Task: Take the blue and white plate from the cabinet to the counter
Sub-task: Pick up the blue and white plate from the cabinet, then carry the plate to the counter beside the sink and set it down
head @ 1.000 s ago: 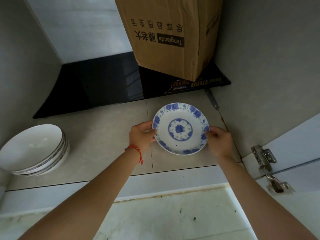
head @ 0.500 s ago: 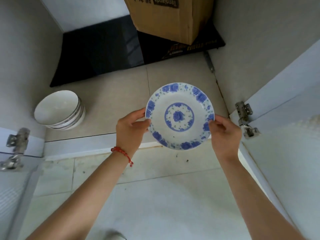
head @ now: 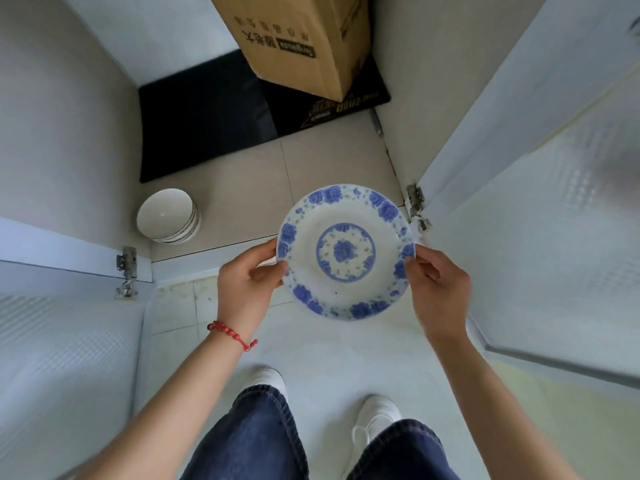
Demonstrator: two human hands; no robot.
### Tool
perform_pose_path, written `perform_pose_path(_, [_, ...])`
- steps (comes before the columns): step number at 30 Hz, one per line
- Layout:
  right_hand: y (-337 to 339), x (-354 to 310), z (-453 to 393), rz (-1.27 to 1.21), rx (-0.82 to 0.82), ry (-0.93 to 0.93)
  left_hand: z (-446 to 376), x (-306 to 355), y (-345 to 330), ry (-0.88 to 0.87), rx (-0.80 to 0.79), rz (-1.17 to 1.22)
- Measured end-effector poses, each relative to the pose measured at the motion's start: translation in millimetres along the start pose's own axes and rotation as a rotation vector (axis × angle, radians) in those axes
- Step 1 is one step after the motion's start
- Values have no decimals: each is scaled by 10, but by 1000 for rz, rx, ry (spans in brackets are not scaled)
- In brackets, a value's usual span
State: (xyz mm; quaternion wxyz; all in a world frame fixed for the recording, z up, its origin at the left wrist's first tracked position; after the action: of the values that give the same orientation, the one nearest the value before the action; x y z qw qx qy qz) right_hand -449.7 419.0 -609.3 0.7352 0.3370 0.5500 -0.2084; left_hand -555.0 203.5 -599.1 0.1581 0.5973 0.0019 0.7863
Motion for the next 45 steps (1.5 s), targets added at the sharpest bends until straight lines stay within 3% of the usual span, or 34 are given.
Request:
perform_pose_path(6, [411, -896, 473, -35, -4, -112, 661, 901, 257, 15, -5, 31])
perform_pose_path(21, [1624, -3086, 1639, 56, 145, -86, 2071, 3089, 620, 8, -93, -24])
perform_pose_path(33, [1993, -3783, 2027, 41, 312, -111, 2240, 3920, 641, -36, -235, -26])
perform_pose_path(45, [2335, -3810, 2685, -64, 690, -160, 2228, 4328, 117, -116, -626, -130])
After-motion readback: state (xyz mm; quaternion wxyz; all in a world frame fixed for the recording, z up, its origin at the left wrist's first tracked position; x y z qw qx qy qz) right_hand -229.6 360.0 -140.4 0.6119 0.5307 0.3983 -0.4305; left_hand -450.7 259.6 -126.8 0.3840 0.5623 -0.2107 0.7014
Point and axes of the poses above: each hand's wrist, its own z-axis away from the middle knuckle, its own y-axis out of the back of the hand, x = y × z, the point moved 3 cm from there along -z, towards the middle knuckle, and after that the axes turned 2 degrees about -x, right-handed, at the moved point
